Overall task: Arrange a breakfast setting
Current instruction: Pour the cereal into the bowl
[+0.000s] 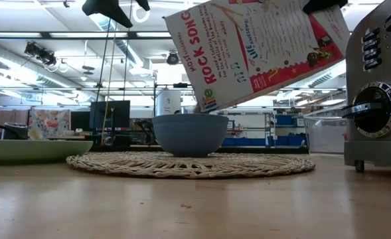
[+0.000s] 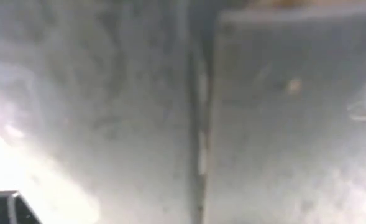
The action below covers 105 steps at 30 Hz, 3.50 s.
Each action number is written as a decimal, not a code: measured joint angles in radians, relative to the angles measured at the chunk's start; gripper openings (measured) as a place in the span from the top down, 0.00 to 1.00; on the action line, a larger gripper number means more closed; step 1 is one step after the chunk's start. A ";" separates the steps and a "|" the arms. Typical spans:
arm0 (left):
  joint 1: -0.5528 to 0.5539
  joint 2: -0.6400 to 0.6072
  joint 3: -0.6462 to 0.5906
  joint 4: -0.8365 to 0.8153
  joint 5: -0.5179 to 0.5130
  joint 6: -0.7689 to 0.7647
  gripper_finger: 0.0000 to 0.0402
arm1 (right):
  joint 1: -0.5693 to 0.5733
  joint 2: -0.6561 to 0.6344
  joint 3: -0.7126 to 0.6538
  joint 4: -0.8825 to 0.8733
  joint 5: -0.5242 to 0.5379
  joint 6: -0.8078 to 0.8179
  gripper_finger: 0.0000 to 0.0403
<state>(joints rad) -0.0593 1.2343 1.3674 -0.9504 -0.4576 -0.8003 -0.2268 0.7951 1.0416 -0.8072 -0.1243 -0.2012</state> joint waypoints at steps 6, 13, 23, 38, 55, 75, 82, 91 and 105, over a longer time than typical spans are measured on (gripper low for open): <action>-0.002 0.000 0.000 0.003 0.010 0.000 0.23 | 0.000 0.034 0.000 0.044 0.000 0.000 0.41; -0.002 0.000 0.000 0.010 0.011 0.000 0.23 | 0.000 0.065 0.000 0.083 -0.002 0.004 0.41; -0.002 -0.054 0.000 0.019 0.010 0.000 0.23 | 0.004 0.105 0.000 0.093 -0.029 0.011 0.41; -0.002 -0.078 0.000 0.035 0.006 0.001 0.23 | 0.004 0.070 0.000 0.023 -0.052 0.042 0.41; -0.002 -0.078 0.000 0.042 0.006 0.001 0.23 | 0.002 0.001 -0.001 -0.038 -0.042 0.068 0.41; -0.002 -0.077 0.000 0.043 0.006 -0.007 0.23 | 0.002 0.010 0.000 0.015 -0.012 0.049 0.41; -0.002 -0.077 0.000 0.051 0.006 -0.006 0.23 | 0.001 0.010 0.000 0.003 0.005 0.049 0.41; -0.002 -0.077 0.000 0.070 0.006 0.000 0.23 | 0.001 0.015 0.000 0.016 0.015 0.040 0.41; -0.006 -0.085 0.000 0.144 0.006 0.054 0.23 | 0.001 0.126 0.000 0.106 0.072 -0.012 0.41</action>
<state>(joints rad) -0.0652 1.1491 1.3678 -0.8068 -0.4520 -0.7466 -0.2256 0.9208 1.0412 -0.7016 -0.0520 -0.2131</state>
